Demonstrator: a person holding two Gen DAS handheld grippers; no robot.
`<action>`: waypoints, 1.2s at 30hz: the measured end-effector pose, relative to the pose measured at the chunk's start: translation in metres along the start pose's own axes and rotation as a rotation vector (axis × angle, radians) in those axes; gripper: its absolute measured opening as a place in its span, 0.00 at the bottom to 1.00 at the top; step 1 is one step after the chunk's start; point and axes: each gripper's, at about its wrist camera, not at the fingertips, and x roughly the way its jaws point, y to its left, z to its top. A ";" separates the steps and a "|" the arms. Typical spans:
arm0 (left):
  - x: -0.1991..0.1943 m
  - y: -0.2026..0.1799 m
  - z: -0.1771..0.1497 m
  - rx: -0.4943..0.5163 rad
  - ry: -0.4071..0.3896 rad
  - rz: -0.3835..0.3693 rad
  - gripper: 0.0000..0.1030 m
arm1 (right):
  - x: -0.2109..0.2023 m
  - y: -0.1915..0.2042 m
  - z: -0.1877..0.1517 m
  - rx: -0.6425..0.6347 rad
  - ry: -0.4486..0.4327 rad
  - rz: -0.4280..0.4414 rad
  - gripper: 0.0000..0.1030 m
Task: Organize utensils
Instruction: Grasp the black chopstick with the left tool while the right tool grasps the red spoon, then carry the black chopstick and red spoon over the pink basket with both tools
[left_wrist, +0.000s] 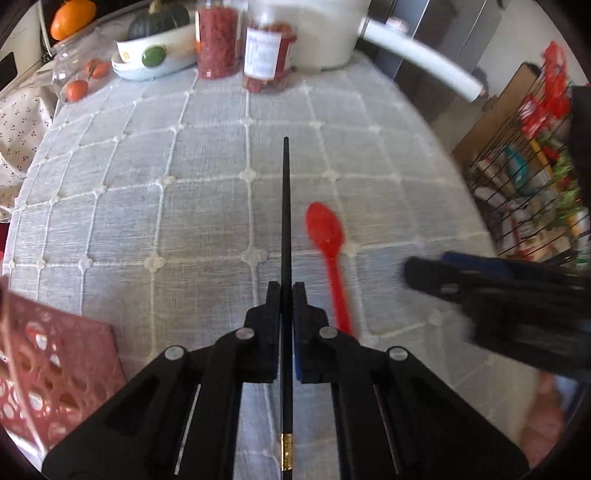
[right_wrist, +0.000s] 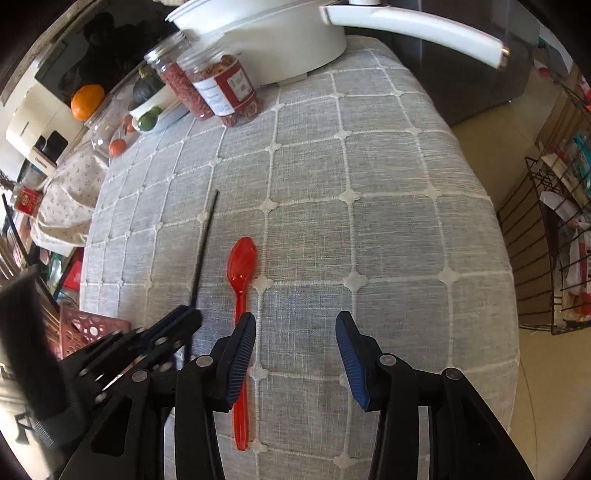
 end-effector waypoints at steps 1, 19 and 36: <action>-0.012 -0.002 -0.005 -0.002 -0.029 -0.021 0.07 | 0.004 0.004 0.000 -0.017 0.011 0.005 0.44; -0.118 0.022 -0.040 0.013 -0.284 0.025 0.07 | 0.051 0.070 -0.007 -0.267 -0.009 -0.167 0.11; -0.147 0.030 -0.047 0.012 -0.389 0.024 0.07 | -0.055 0.066 -0.012 -0.175 -0.291 0.086 0.07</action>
